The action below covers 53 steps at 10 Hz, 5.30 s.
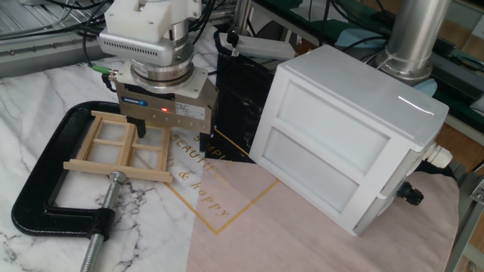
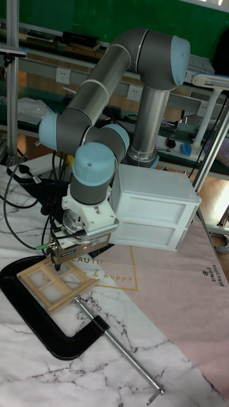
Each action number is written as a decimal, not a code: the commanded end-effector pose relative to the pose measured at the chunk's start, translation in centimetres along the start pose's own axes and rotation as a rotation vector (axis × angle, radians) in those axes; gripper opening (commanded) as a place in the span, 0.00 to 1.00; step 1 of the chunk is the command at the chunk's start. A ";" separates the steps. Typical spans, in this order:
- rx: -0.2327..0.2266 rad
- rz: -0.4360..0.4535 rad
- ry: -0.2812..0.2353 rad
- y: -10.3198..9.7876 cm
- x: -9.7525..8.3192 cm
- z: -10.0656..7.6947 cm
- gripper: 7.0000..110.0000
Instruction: Open a sliding window
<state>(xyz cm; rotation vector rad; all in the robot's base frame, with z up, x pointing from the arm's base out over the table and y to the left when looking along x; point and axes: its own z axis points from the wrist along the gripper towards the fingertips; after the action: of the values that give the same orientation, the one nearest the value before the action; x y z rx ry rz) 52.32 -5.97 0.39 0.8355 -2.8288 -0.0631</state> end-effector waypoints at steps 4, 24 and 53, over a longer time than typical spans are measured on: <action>-0.015 0.003 -0.001 0.3 -0.1 0.0 0.00; -0.023 0.000 -0.019 0.7 -1.8 0.3 0.00; -0.024 0.013 -0.057 0.9 -5.8 -0.1 0.00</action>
<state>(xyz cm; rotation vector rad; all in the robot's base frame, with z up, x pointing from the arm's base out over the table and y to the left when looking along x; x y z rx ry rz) 56.17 -2.34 -0.54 0.8327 -2.8703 -0.1090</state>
